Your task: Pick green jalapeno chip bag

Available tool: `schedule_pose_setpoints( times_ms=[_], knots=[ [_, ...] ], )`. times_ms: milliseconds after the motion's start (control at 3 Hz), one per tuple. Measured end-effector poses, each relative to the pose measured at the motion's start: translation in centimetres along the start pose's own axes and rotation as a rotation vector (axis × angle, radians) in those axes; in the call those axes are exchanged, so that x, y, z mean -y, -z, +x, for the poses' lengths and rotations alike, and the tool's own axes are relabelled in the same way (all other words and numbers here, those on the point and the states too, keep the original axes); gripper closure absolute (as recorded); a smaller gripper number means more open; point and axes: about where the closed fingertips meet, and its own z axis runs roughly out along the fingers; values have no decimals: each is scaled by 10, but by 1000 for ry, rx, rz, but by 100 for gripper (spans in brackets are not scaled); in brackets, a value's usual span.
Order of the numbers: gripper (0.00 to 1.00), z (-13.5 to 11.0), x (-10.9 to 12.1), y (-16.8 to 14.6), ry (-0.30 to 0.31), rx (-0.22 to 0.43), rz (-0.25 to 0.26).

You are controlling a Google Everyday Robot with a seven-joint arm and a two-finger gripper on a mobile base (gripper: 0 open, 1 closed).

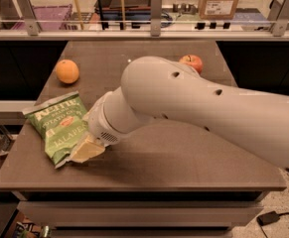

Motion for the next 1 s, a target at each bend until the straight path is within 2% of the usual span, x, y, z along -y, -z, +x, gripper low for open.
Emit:
schedule_pose_setpoints(
  times_ms=[667, 1000],
  knots=[
    [85, -3, -2, 1, 7, 0, 1],
    [100, -4, -3, 1, 11, 0, 2]
  ],
)
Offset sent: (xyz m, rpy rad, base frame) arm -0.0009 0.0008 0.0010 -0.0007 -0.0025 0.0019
